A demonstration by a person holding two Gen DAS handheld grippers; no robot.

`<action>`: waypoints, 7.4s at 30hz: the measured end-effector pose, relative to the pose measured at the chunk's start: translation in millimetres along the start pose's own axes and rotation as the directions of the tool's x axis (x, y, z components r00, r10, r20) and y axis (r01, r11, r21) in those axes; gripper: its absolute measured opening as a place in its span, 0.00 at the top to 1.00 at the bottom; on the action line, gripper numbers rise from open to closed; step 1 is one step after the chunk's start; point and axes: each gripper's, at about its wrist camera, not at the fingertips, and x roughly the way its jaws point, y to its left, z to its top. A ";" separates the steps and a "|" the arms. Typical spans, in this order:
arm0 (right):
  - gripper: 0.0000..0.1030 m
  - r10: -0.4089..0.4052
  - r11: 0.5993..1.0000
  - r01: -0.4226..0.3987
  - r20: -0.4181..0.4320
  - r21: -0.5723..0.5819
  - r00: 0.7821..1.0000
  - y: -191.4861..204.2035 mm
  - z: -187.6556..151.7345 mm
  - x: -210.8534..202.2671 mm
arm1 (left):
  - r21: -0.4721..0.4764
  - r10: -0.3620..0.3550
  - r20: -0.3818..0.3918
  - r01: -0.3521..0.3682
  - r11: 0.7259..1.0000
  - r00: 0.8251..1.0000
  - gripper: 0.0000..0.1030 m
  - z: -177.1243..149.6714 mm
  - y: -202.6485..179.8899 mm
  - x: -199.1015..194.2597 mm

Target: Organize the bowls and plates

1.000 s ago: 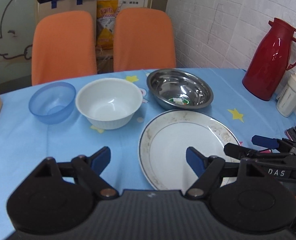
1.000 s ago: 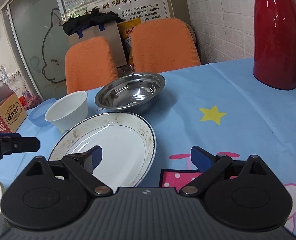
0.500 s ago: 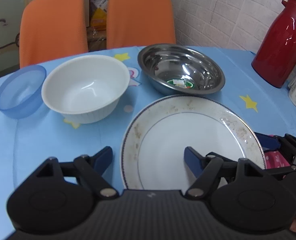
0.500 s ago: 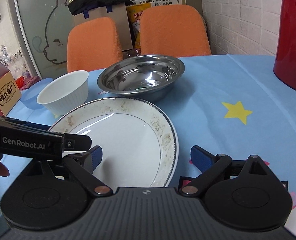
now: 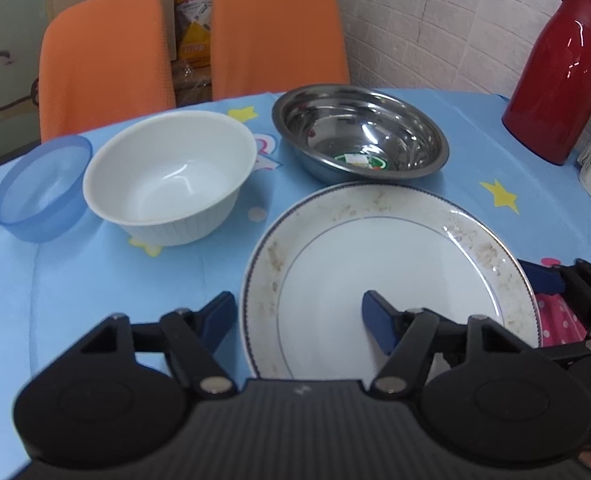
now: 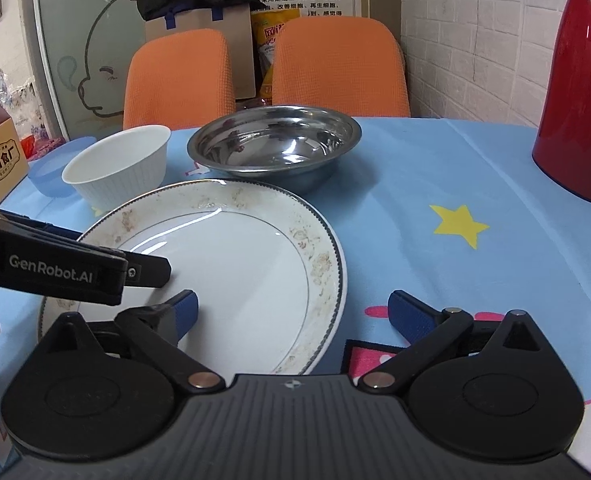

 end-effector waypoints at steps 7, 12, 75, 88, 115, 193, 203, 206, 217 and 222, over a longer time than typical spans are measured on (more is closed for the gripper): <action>0.25 0.013 0.996 -0.017 0.045 0.087 0.999 -3.2 -0.1 -10.4 | -0.075 -0.023 -0.027 0.021 0.997 0.999 0.62 -1.7 5.8 -14.9; 0.26 0.014 0.996 -0.018 0.050 0.085 0.999 8.1 -8.1 -27.0 | -0.086 -0.013 -0.026 0.011 0.996 1.000 0.62 -13.8 8.2 -32.4; 0.00 0.122 0.986 -0.140 0.171 0.095 0.978 45.0 -28.7 -121.2 | -0.048 0.058 0.213 -0.049 0.998 0.975 0.29 -65.4 38.2 -168.0; 0.00 0.034 0.983 -0.060 0.151 0.173 0.988 -41.7 29.7 -55.5 | 0.066 -0.035 0.171 0.024 0.998 0.985 0.29 73.7 -9.9 -52.2; 0.36 0.001 0.995 0.001 -0.025 0.104 1.000 -38.9 81.3 86.1 | 0.116 -0.053 -0.113 0.066 0.991 0.992 0.66 146.5 -8.6 120.0; 0.00 0.077 0.995 -0.085 0.141 0.053 0.987 -0.4 -35.1 -139.6 | 0.089 -0.019 0.075 0.012 0.996 0.997 0.26 -79.8 13.8 -126.1; 0.00 0.191 0.979 -0.181 0.119 -0.092 0.974 35.5 34.5 -87.4 | 0.031 0.091 0.170 -0.098 0.995 0.981 0.26 -10.1 91.1 -125.9; 0.00 0.212 0.969 -0.199 0.085 -0.144 0.974 49.4 57.1 -63.6 | 0.063 0.080 0.202 -0.095 0.994 0.976 0.26 29.0 99.7 -107.6; 0.00 0.275 0.947 -0.288 -0.104 -0.141 0.956 73.8 92.1 40.1 | 0.238 0.040 0.028 -0.046 0.970 0.999 0.25 113.7 94.0 35.1; 0.00 0.302 0.926 -0.333 -0.178 -0.177 0.936 86.9 85.4 58.0 | 0.247 0.017 -0.026 -0.010 0.969 1.000 0.25 116.0 91.7 62.1</action>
